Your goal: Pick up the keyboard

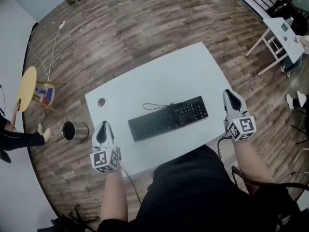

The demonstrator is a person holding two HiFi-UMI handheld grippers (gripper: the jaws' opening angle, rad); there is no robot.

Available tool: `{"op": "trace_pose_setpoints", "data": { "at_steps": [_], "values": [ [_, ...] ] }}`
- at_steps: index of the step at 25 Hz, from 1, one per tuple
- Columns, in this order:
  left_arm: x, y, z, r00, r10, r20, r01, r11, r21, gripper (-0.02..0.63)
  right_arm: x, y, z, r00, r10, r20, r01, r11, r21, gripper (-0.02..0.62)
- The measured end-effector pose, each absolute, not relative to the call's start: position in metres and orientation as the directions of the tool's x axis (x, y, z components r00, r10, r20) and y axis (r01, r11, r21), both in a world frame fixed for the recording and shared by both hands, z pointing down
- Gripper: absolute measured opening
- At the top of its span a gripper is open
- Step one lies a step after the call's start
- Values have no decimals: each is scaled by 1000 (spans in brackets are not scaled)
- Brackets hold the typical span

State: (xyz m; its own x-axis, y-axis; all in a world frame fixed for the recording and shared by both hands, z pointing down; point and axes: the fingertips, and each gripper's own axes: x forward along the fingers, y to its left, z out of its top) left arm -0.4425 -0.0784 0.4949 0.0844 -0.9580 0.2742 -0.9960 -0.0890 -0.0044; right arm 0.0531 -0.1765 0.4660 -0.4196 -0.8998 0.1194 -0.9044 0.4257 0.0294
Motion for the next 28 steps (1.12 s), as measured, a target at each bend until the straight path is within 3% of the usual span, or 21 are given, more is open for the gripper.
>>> {"op": "trace_pose_setpoints", "data": {
  "at_steps": [11, 20, 28],
  "values": [
    [-418, -69, 565, 160, -901, 404, -987, -150, 57, 2, 51, -179, 544, -466, -845, 261, -877, 481, -7, 36],
    [-421, -73, 595, 135, -868, 478, -991, -114, 73, 5, 42, -174, 582, -485, -804, 343, -860, 509, -21, 57],
    [-418, -68, 620, 147, -833, 533, -987, -85, 139, 89, 35, -183, 596, -496, -785, 371, -849, 528, -18, 67]
  ]
}}
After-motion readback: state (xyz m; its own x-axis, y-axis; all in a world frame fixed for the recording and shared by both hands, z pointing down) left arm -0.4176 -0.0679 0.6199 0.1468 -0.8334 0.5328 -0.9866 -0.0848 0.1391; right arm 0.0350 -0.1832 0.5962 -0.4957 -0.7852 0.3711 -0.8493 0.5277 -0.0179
